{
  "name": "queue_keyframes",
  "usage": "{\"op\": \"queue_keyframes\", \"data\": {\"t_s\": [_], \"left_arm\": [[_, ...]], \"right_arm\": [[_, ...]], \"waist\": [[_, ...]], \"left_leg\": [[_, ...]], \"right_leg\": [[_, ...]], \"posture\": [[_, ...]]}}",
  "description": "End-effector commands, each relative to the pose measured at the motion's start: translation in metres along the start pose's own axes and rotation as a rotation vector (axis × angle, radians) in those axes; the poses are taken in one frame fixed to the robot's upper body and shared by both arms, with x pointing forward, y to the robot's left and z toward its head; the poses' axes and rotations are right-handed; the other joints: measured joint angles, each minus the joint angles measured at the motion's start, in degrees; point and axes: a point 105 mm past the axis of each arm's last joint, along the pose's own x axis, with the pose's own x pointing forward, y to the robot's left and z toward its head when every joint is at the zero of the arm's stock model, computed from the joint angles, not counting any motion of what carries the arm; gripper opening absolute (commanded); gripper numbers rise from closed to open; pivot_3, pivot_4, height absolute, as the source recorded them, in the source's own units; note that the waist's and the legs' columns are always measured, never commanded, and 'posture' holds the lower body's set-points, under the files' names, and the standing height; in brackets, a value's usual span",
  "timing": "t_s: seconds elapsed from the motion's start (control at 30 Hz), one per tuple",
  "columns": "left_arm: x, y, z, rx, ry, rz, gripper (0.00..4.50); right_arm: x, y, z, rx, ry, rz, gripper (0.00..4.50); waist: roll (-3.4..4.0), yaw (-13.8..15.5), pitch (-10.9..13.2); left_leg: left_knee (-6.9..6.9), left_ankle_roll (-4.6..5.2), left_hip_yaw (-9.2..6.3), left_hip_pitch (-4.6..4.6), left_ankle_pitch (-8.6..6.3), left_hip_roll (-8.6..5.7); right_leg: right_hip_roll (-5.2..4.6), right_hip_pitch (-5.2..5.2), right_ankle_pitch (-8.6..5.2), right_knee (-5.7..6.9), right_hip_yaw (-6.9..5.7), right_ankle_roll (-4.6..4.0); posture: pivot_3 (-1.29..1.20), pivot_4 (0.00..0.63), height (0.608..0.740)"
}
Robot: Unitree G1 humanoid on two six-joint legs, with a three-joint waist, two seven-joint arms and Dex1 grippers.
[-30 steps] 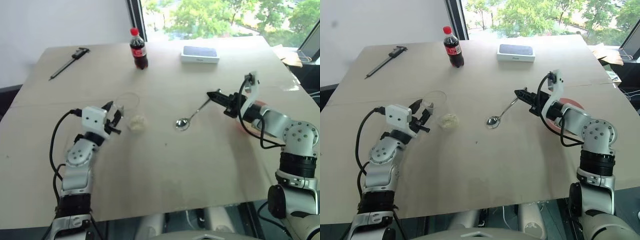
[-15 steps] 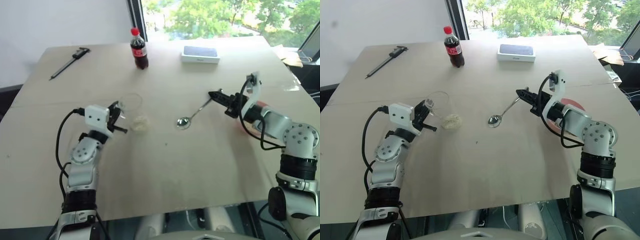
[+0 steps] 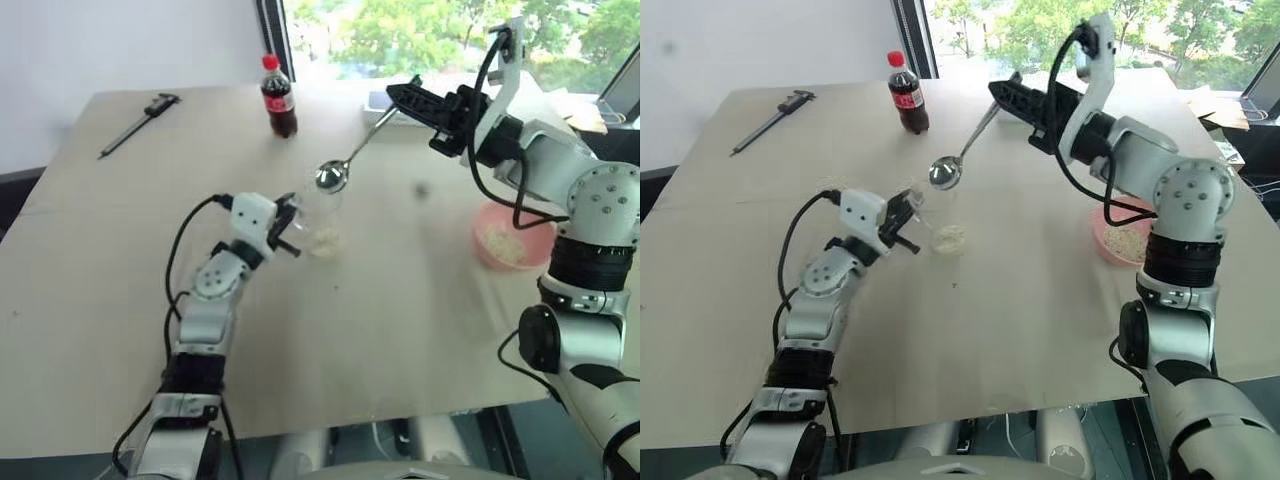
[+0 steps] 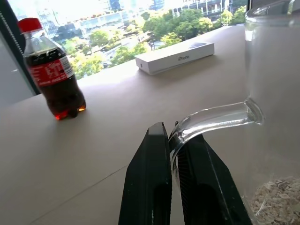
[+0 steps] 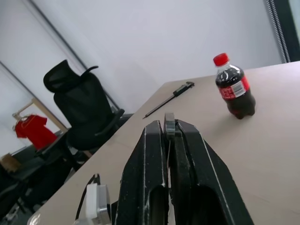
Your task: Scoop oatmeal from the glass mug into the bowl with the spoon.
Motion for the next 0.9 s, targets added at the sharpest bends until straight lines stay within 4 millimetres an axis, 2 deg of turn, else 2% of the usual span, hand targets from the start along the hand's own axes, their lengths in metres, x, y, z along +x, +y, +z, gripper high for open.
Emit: {"op": "queue_keyframes", "data": {"t_s": [0.03,0.17,0.3,0.37,0.43,0.6,0.73,0.9], "left_arm": [[0.008,-0.002,0.011,0.026,-0.050,-0.022,0.01],[0.012,-0.001,0.012,0.054,-0.047,-0.036,0.01],[0.019,-0.001,0.022,0.079,-0.058,-0.052,0.01],[0.024,-0.004,0.027,0.111,-0.063,-0.077,0.01],[0.026,-0.007,0.030,0.140,-0.063,-0.101,0.01],[0.030,-0.011,0.032,0.171,-0.058,-0.134,0.01],[0.030,-0.012,0.033,0.178,-0.059,-0.139,0.01],[0.030,-0.013,0.035,0.184,-0.059,-0.141,0.01]], "right_arm": [[-0.001,0.008,-0.001,-0.154,0.058,0.015,0.00],[-0.001,0.009,-0.008,-0.282,0.123,0.030,0.00],[0.005,0.017,-0.030,-0.482,0.216,0.080,0.00],[0.009,0.021,-0.047,-0.525,0.267,0.117,0.00],[0.012,0.022,-0.056,-0.541,0.285,0.136,0.00],[0.015,0.019,-0.066,-0.638,0.306,0.154,0.00],[0.014,0.016,-0.070,-0.638,0.309,0.156,0.00],[0.013,0.013,-0.076,-0.525,0.321,0.133,0.00]], "waist": [[0.00,-0.04,0.00],[0.00,0.00,0.00],[0.00,-0.01,0.00],[-0.01,-0.06,0.00],[-0.01,-0.06,0.00],[-0.01,0.00,0.00],[-0.01,0.03,0.00],[-0.01,0.04,0.00]], "left_leg": [[0.00,0.00,0.01,0.00,0.00,0.00],[0.01,0.00,-0.03,0.01,0.00,-0.01],[0.03,0.01,-0.04,0.02,0.00,-0.04],[0.04,0.00,-0.04,0.02,0.00,-0.05],[0.04,0.00,-0.05,0.03,0.01,-0.05],[0.06,-0.02,-0.06,0.00,0.02,-0.09],[0.05,-0.04,-0.10,0.00,0.03,-0.09],[0.05,-0.07,-0.11,0.01,0.05,-0.09]], "right_leg": [[0.00,-0.01,0.00,-0.01,0.01,0.00],[0.00,-0.01,0.00,0.01,-0.02,0.00],[0.00,-0.01,0.00,0.04,-0.02,0.00],[0.00,-0.01,0.00,0.05,-0.02,0.00],[0.01,-0.01,0.00,0.05,-0.02,0.00],[-0.06,-0.02,0.00,0.02,-0.02,0.00],[-0.06,-0.02,0.00,0.01,-0.05,0.00],[-0.06,-0.02,0.00,0.04,-0.05,0.00]], "posture": [[0.00,0.150,0.740],[0.00,0.150,0.740],[0.00,0.150,0.740],[0.00,0.150,0.740],[0.00,0.150,0.740],[0.00,0.150,0.740],[0.00,0.150,0.740],[0.00,0.150,0.740]]}}
